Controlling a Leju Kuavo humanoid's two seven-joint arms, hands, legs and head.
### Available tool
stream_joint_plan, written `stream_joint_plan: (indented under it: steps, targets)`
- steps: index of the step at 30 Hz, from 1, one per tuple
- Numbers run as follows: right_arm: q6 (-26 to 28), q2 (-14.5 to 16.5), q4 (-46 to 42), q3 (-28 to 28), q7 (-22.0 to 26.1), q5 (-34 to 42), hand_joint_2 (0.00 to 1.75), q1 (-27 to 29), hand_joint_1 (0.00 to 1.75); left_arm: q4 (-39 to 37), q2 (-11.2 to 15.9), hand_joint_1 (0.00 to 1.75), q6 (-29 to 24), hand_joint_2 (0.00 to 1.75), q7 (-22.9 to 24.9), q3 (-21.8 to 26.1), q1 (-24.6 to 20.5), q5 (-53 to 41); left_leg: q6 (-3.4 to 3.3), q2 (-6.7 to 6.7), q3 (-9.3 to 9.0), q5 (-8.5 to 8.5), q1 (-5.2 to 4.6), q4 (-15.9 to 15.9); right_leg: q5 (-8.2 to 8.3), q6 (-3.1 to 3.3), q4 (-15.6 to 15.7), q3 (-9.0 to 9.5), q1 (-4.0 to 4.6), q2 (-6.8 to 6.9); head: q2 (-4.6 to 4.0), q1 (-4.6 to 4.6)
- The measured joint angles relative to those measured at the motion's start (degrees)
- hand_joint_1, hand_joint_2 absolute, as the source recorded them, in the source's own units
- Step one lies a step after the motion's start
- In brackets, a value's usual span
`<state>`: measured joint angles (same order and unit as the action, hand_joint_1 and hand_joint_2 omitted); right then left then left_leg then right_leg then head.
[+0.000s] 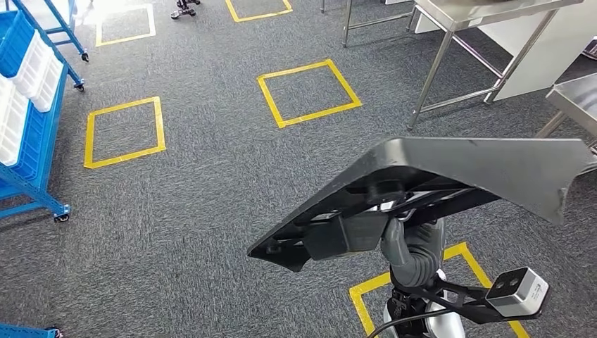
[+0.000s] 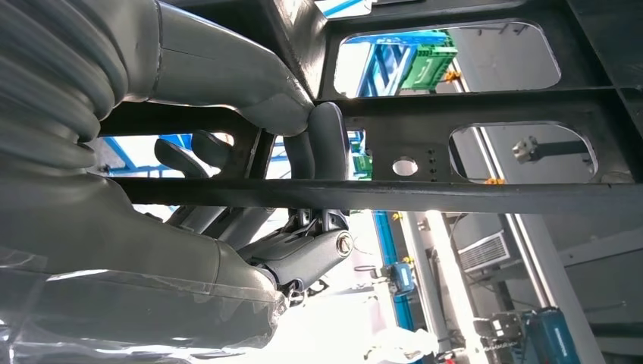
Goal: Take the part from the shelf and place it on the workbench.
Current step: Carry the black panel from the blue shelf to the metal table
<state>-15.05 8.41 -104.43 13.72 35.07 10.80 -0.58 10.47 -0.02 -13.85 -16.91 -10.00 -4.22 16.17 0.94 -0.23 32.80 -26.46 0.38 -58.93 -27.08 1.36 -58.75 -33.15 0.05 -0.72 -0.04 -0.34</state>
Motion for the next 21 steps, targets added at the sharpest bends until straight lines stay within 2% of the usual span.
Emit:
stream_joint_plan:
  steps: [3, 5, 6, 8, 9, 10, 11, 13, 15, 17, 19, 21]
  targets:
    - [-0.22, -0.01, -0.01, 0.00, -0.01, 0.03, 1.75, 0.08, 1.75, 0.00, -0.04, 0.00, 0.08, 1.75, -0.05, 0.00, 0.00, -0.02, -0.84, 0.03, -0.27, 0.24, -0.05, 1.04, 0.04, -0.86, 0.01, -0.13, -0.06, -0.06, 0.00, 0.03]
    - [-0.36, -0.04, -0.02, -0.01, 0.02, 0.04, 1.75, 0.07, 1.75, 0.00, -0.13, 0.00, 0.12, 1.75, -0.10, 0.01, -0.09, -0.07, -1.58, 0.23, -0.40, 0.64, 0.18, 1.58, -1.52, -1.39, -1.97, -0.92, -0.14, 0.04, 0.00, 0.07]
    - [-0.42, -0.07, -0.02, 0.00, 0.03, 0.04, 1.75, 0.09, 1.75, 0.00, -0.16, 0.00, 0.14, 1.75, -0.13, 0.01, -0.13, -0.10, -1.84, 0.35, -0.42, 0.78, 0.23, 1.74, -3.22, -1.60, -4.68, -2.11, -0.22, 0.10, 0.00, 0.10]
    - [-0.44, -0.15, 0.02, 0.00, 0.05, 0.04, 1.75, 0.24, 1.75, 0.00, -0.17, 0.00, 0.15, 1.75, -0.15, 0.01, -0.14, -0.13, -2.02, 0.52, -0.28, 0.82, 0.13, 1.76, -6.89, -1.94, -12.13, -5.61, -0.38, 0.17, 0.00, 0.13]
    - [-0.43, -0.21, 0.06, 0.00, 0.05, 0.04, 1.75, 0.34, 1.75, 0.00, -0.17, 0.00, 0.15, 1.75, -0.16, 0.01, -0.11, -0.13, -2.03, 0.61, -0.23, 0.82, 0.10, 1.74, -7.74, -2.06, -14.91, -6.95, -0.45, 0.20, 0.00, 0.13]
    - [-0.43, -0.27, 0.11, 0.00, 0.06, 0.03, 1.75, 0.42, 1.75, 0.00, -0.17, 0.00, 0.16, 1.75, -0.16, 0.01, -0.10, -0.15, -2.02, 0.69, -0.20, 0.82, 0.08, 1.71, -7.49, -2.14, -15.78, -7.40, -0.51, 0.25, 0.00, 0.13]
    - [-0.43, -0.33, 0.15, 0.00, 0.07, 0.03, 1.75, 0.46, 1.75, 0.00, -0.19, 0.00, 0.18, 1.75, -0.16, 0.01, -0.11, -0.21, -1.98, 0.74, -0.23, 0.79, 0.09, 1.67, -6.21, -2.16, -14.50, -6.74, -0.59, 0.34, 0.00, 0.13]
    - [-0.38, -0.39, 0.17, 0.00, 0.14, 0.02, 1.75, 0.48, 1.75, 0.00, -0.25, 0.00, 0.24, 1.75, -0.15, 0.01, -0.17, -0.40, -1.75, 0.79, -0.36, 0.65, 0.09, 1.52, -2.43, -2.01, -7.04, -2.96, -0.74, 0.81, 0.00, 0.14]
    - [-0.33, -0.40, 0.16, 0.00, 0.24, 0.01, 1.75, 0.50, 1.75, 0.00, -0.28, 0.00, 0.30, 1.75, -0.14, 0.01, -0.20, -0.55, -1.24, 0.84, -0.28, 0.44, -0.09, 1.18, -0.51, -1.63, -1.10, -0.12, -0.54, 1.26, 0.00, 0.11]
    - [-0.32, -0.42, 0.15, -0.01, 0.31, -0.01, 1.75, 0.53, 1.75, 0.00, -0.28, 0.00, 0.33, 1.75, -0.09, 0.01, -0.17, -0.59, -0.60, 0.99, -0.17, 0.41, -0.23, 1.09, -0.48, -1.10, -0.09, 0.13, -0.26, 1.13, 0.00, 0.08]
    - [-0.32, -0.44, 0.10, -0.01, 0.32, -0.01, 1.75, 0.53, 1.75, 0.00, -0.27, 0.00, 0.36, 1.75, -0.05, 0.01, -0.19, -0.61, 0.06, 1.06, -0.10, 0.08, -0.09, 0.89, -0.23, -0.42, 0.22, 0.23, -0.39, 0.85, 0.00, 0.08]
    - [-0.35, -0.45, 0.02, 0.01, 0.33, -0.01, 1.75, 0.48, 1.75, 0.00, -0.28, 0.00, 0.40, 1.75, -0.05, 0.01, -0.23, -0.61, 0.59, 0.88, 1.26, -2.08, 0.09, -2.35, 0.04, 0.23, 0.65, 0.46, -0.54, 0.76, 0.00, 0.01]
